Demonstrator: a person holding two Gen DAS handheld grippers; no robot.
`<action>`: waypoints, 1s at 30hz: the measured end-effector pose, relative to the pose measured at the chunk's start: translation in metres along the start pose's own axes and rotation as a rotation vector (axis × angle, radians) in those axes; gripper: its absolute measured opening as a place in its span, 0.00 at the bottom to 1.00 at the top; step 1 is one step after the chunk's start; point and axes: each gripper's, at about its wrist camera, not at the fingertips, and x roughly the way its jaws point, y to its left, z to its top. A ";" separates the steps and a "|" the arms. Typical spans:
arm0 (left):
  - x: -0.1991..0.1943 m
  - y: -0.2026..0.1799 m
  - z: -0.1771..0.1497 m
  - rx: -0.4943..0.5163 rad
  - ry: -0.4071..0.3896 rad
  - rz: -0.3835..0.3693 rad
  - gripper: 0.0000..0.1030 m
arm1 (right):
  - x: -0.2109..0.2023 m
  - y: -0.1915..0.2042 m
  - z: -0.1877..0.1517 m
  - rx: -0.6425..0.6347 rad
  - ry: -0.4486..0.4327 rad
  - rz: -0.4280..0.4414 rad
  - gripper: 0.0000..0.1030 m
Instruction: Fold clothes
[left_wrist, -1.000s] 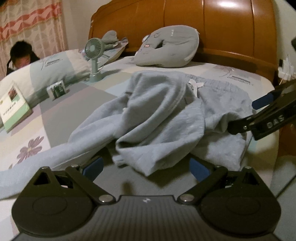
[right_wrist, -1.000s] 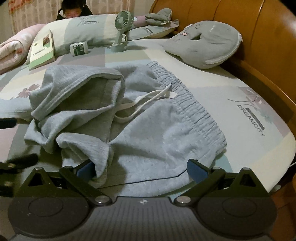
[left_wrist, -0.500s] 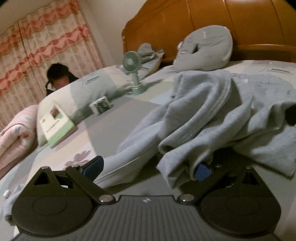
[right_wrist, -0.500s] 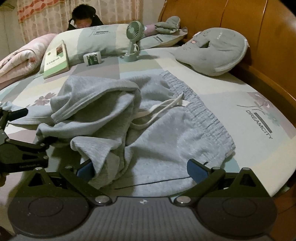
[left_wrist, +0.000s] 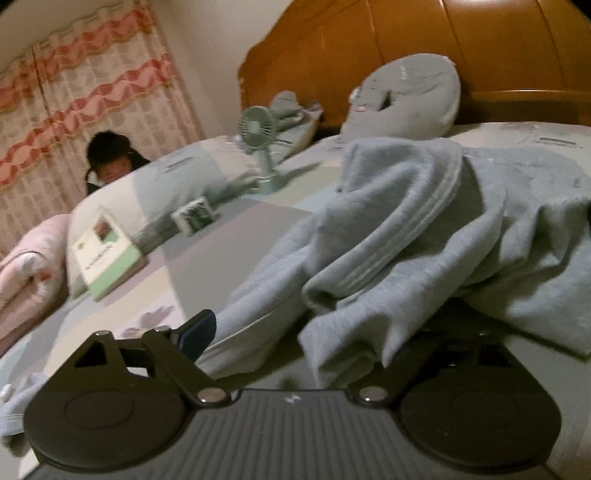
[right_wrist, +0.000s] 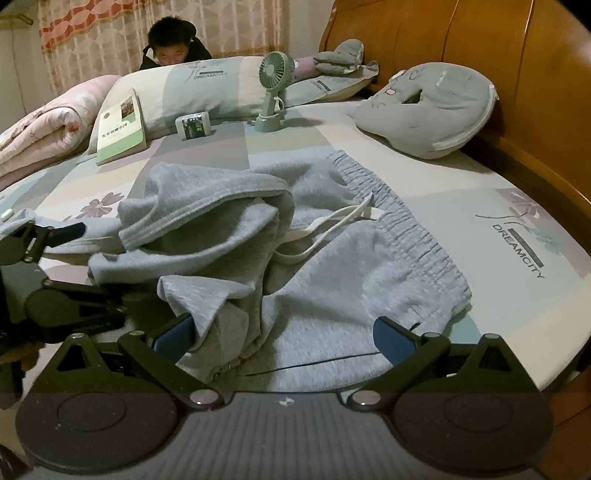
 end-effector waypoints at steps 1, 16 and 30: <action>-0.004 0.002 -0.003 0.008 -0.004 0.014 0.86 | -0.001 0.000 0.000 0.000 -0.001 0.002 1.00; -0.018 -0.004 -0.009 0.145 0.021 -0.111 0.15 | -0.012 0.004 0.001 0.005 -0.015 0.025 1.00; -0.083 0.072 -0.044 0.106 0.120 0.080 0.13 | -0.038 0.013 0.001 -0.009 -0.051 0.051 1.00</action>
